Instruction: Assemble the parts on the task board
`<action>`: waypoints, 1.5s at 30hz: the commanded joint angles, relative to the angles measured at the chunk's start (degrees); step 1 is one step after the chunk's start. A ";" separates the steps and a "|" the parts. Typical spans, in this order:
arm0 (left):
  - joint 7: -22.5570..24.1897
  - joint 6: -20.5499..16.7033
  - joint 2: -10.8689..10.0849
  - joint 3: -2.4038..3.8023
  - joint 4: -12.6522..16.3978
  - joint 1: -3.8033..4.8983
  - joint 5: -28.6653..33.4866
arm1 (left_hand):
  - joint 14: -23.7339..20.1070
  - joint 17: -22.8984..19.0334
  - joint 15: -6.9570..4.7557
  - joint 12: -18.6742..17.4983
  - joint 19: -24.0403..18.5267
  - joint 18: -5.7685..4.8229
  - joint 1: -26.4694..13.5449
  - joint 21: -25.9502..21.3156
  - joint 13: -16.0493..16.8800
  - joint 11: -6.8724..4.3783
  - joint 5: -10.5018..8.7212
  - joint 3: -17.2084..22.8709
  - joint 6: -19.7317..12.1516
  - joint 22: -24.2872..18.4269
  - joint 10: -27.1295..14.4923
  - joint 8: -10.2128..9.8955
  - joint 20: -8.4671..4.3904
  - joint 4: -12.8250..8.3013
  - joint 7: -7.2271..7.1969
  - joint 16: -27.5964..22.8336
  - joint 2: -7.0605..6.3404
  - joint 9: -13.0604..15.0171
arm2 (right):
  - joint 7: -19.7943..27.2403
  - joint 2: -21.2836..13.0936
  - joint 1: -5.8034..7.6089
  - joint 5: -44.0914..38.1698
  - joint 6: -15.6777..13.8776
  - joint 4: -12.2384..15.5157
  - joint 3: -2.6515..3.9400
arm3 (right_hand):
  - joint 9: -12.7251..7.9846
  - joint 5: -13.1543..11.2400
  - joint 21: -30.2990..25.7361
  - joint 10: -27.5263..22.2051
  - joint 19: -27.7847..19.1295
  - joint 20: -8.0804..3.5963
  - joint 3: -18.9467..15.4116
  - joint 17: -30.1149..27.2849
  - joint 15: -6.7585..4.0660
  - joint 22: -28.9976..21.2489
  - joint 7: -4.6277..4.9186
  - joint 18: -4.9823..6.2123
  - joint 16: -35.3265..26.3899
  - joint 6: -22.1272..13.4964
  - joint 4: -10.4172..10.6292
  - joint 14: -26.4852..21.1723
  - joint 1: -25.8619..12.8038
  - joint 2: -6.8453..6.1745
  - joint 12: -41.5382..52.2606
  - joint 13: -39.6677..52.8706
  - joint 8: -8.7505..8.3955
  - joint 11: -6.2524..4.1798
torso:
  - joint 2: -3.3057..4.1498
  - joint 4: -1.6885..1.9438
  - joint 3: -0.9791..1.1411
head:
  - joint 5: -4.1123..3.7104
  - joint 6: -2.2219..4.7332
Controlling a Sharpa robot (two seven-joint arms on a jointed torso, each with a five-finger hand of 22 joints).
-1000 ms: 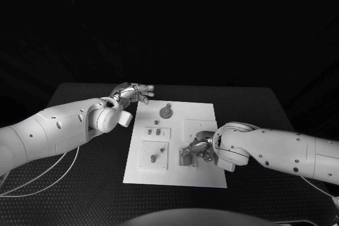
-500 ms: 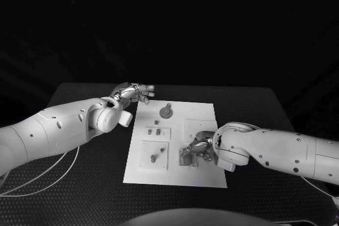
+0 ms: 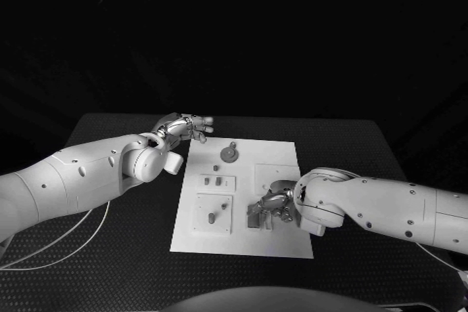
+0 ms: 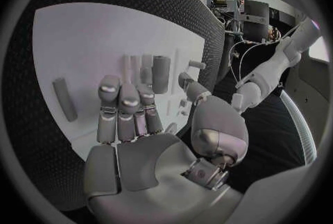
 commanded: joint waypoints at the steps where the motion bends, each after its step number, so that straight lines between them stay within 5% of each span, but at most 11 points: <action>1: 0.41 1.02 0.10 0.04 0.10 0.03 -0.26 | -0.05 0.08 0.26 0.01 0.25 0.87 -0.47 -0.23 -0.04 0.16 -0.21 -0.38 -0.37 0.10 -0.17 0.08 -0.06 0.03 -0.06 -0.40 -0.13 0.00 | 0.07 0.06 -0.32 -0.57 1.51 0.01 -0.21 | 0.03 -0.32 0.08 -0.42 -0.31 -0.05 -0.66 0.08 0.01 0.03 0.04 2.60 -0.16 -0.25 -0.38 -0.25 0.01 0.46 -0.26 0.05 -0.37 0.05 | 0.01 0.00 0.00 | 0.01 0.01; 15: 0.18 0.95 0.09 0.04 -0.01 0.03 -0.27 | -0.05 0.14 0.27 0.02 0.27 0.88 -0.66 -0.28 -0.04 0.17 -0.21 -0.44 -0.44 0.15 -0.19 0.08 -0.05 0.14 -0.03 -0.44 -0.17 -0.01 | 1.19 -0.75 -0.32 -2.27 -0.14 0.44 -0.21 | 0.14 -0.31 0.06 -0.28 -0.37 -0.20 -0.95 0.14 -0.03 -0.03 0.00 2.60 -0.22 -0.22 -0.96 -0.26 0.47 0.71 -0.21 0.26 -0.36 0.01 | 0.00 -0.01 0.04 | -0.12 0.19; 21: 0.18 1.05 0.11 0.04 -0.29 0.03 -0.40 | -0.05 0.15 0.26 0.03 0.28 0.88 -0.67 -0.29 -0.04 0.17 -0.21 -0.43 -0.44 0.16 -0.19 0.09 -0.05 0.16 -0.03 -0.44 -0.14 -0.01 | 3.19 -3.39 -0.10 -2.74 -3.67 2.48 -0.10 | 0.23 -0.31 0.04 -0.12 -0.27 -0.34 -0.74 0.19 -0.10 -0.15 -0.03 2.60 -0.31 -0.19 -1.36 -0.23 1.34 0.28 -0.20 0.37 -0.37 -0.03 | -0.01 -0.05 0.07 | -0.31 0.51; 23: 0.12 1.08 0.10 0.04 -0.65 0.03 -0.62 | -0.05 0.17 0.26 0.04 0.28 0.89 -0.62 -0.30 -0.04 0.16 -0.20 -0.40 -0.43 0.17 -0.18 0.10 -0.05 0.14 -0.04 -0.45 -0.14 -0.01 | 3.45 -4.74 0.59 -3.19 -3.78 2.79 1.01 | 0.19 -0.31 0.08 0.60 0.13 -0.52 -0.31 0.27 -0.07 -0.32 0.16 2.60 -0.23 -1.08 -1.08 0.05 1.94 -0.28 0.33 0.96 -0.82 0.10 | -0.01 -0.06 0.06 | -0.48 0.58; 25: 0.16 1.00 0.08 0.04 -0.90 0.03 -0.62 | -0.06 0.18 0.25 0.04 0.27 0.90 -0.54 -0.32 -0.04 0.15 -0.20 -0.35 -0.41 0.19 -0.18 0.12 -0.06 0.10 -0.05 -0.47 -0.13 0.00 | 3.64 -6.42 1.85 -2.57 -4.05 3.23 1.40 | 0.41 -0.31 0.16 1.21 0.52 -0.64 -0.11 0.37 -0.01 -0.44 0.16 2.60 -0.09 -0.89 -0.57 0.35 2.13 -0.74 0.75 1.36 -0.66 0.12 | -0.03 -0.13 0.06 | -0.55 0.82; 31: -0.24 0.18 -0.05 0.04 -1.29 0.04 -0.62 | -0.05 0.23 0.26 0.07 0.27 0.88 -0.73 -0.37 -0.03 0.16 -0.20 -0.35 -0.38 0.23 -0.15 0.18 -0.03 0.28 -0.06 -0.50 -0.02 0.01 | 4.40 -9.39 4.63 0.57 -3.05 1.01 1.46 | 0.67 -0.30 0.18 1.60 0.84 -0.83 0.35 0.51 -0.05 -0.62 0.13 2.60 -0.06 -0.93 -0.01 0.51 2.80 -1.63 0.96 1.65 -0.59 0.09 | -0.06 -0.20 0.00 | -1.45 1.06; 36: -0.14 0.25 -0.13 0.04 -1.17 0.04 -0.62 | -0.04 0.27 0.26 0.10 0.26 0.87 -0.90 -0.41 -0.02 0.15 -0.20 -0.35 -0.36 0.27 -0.13 0.21 -0.02 0.46 -0.06 -0.52 0.05 0.02 | 3.79 -11.60 5.01 -1.05 -0.70 -0.07 1.44 | 0.90 -0.29 0.29 2.18 1.00 -0.96 0.67 0.63 -0.11 -0.65 0.07 2.60 0.00 -0.79 -0.30 0.63 4.01 -1.37 1.37 2.09 -0.45 0.03 | -0.04 -0.12 -0.05 | -2.20 1.25; 38: -0.13 -0.01 -0.14 0.04 -1.17 0.04 -0.62 | -0.04 0.28 0.26 0.10 0.26 0.87 -0.94 -0.42 -0.02 0.15 -0.20 -0.35 -0.36 0.28 -0.12 0.22 -0.02 0.49 -0.07 -0.53 0.06 0.02 | 3.10 -12.12 5.01 -2.48 0.10 -0.65 1.42 | 1.14 -0.28 0.53 3.03 1.33 -1.11 1.03 1.14 -0.19 -0.63 -0.04 2.60 0.37 -0.44 -1.95 1.24 6.59 0.70 1.89 2.59 -0.22 -0.07 | -0.01 -0.08 0.05 | -2.80 1.28; 40: -0.02 -0.43 -0.24 0.04 -1.04 0.04 -0.59 | -0.03 0.32 0.26 0.11 0.25 0.86 -1.14 -0.46 -0.01 0.14 -0.21 -0.38 -0.37 0.31 -0.12 0.23 -0.01 0.67 -0.07 -0.55 0.10 0.02 | 2.34 -12.55 5.00 -3.81 1.35 -0.76 1.36 | 1.24 -0.32 0.55 3.29 1.47 -1.13 1.30 1.25 -0.25 -0.70 -0.10 2.60 0.41 -0.31 -2.18 1.45 7.26 1.08 1.93 2.65 -0.17 -0.13 | 0.00 -0.10 0.07 | -3.00 1.39; 45: 0.15 -0.36 -0.35 0.04 -0.97 0.04 -0.59 | -0.02 0.43 0.22 0.21 0.16 0.84 -2.30 -0.64 0.03 0.07 -0.20 -0.58 -0.37 0.39 0.05 0.30 -0.03 1.64 -0.11 -0.63 0.54 0.01 | -0.34 -13.73 4.89 -7.02 3.28 1.49 0.17 | 1.33 -0.28 0.44 3.16 1.53 -1.03 2.31 1.16 -0.21 -0.88 -0.09 2.60 0.16 -0.32 -2.42 1.52 8.52 0.95 1.49 2.37 -0.27 -0.12 | 0.05 -0.09 0.14 | -3.52 1.25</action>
